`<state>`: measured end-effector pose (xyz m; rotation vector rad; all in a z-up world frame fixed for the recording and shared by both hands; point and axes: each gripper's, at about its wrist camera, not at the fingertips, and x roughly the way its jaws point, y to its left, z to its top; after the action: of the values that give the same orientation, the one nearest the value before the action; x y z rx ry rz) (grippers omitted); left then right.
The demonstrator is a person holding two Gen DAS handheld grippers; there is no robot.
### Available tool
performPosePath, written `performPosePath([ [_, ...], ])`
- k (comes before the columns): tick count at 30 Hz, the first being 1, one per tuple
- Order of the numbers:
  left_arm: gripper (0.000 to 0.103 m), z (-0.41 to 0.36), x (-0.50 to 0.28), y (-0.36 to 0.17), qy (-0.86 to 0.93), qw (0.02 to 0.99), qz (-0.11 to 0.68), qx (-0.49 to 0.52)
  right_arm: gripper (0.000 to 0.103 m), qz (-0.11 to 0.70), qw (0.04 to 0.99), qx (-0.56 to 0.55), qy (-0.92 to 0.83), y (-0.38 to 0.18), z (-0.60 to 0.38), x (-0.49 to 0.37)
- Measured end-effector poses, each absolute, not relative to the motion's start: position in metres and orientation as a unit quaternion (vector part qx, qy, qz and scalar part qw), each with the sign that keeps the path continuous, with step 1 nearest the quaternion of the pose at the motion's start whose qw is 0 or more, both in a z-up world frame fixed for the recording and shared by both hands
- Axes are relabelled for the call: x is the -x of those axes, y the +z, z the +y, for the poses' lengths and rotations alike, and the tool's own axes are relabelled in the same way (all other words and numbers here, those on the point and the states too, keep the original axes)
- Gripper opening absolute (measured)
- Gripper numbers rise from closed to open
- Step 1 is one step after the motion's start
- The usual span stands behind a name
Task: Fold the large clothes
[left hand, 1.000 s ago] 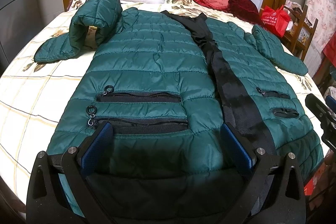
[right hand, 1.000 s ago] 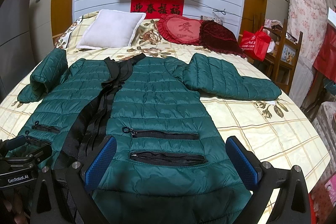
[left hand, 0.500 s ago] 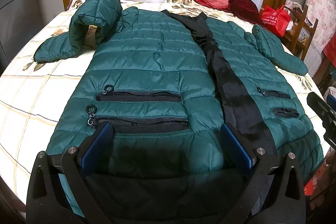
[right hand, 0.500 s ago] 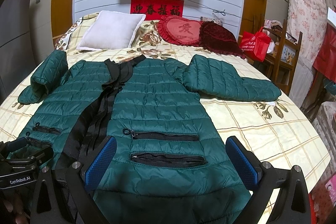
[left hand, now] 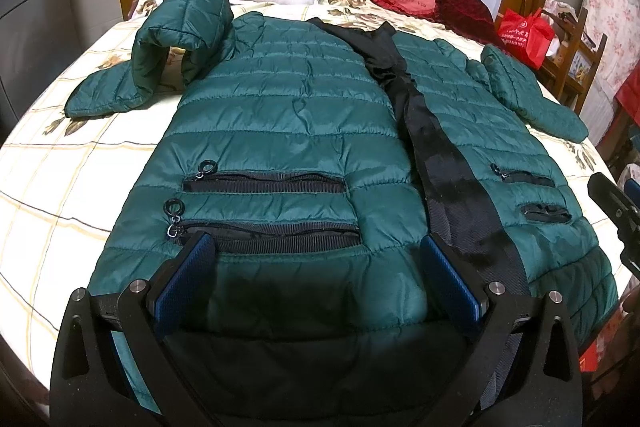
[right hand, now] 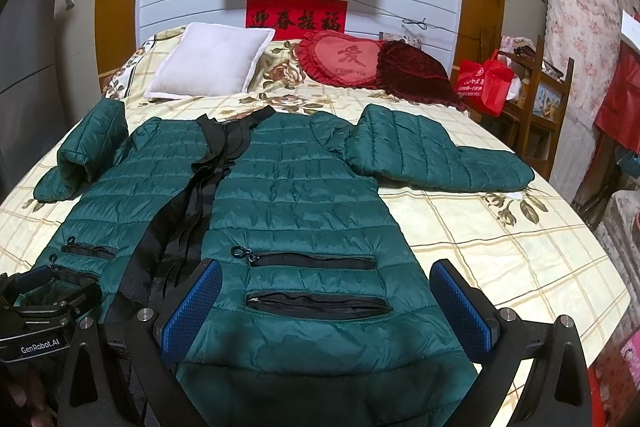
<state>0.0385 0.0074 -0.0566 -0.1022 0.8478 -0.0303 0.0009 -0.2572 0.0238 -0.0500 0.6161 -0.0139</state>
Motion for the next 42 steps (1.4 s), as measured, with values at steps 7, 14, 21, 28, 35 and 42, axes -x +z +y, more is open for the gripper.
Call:
performPosePath([
  [7,0.103,0.007,-0.038,-0.057,-0.014,0.910,0.411,0.050,0.103,0.305,0.952,0.015,-0.004,0.023,-0.258,-0.002],
  [14,0.103,0.007,-0.037,-0.055,-0.014,0.912,0.408,0.049,0.103,0.307,0.952,0.012,-0.001,0.022,-0.252,-0.002],
  [21,0.103,0.004,-0.033,-0.050,-0.015,0.913,0.405,0.049,0.103,0.303,0.953,0.019,-0.002,0.024,-0.250,0.003],
  [28,0.103,0.001,-0.031,-0.047,-0.014,0.914,0.403,0.042,0.103,0.301,0.953,0.012,-0.003,0.024,-0.255,0.006],
  [35,0.103,0.002,-0.031,-0.047,-0.010,0.914,0.403,0.041,0.103,0.303,0.953,0.003,-0.005,0.024,-0.260,0.006],
  [42,0.103,0.001,-0.031,-0.049,-0.009,0.914,0.404,0.035,0.103,0.302,0.953,0.003,-0.005,0.026,-0.261,0.006],
])
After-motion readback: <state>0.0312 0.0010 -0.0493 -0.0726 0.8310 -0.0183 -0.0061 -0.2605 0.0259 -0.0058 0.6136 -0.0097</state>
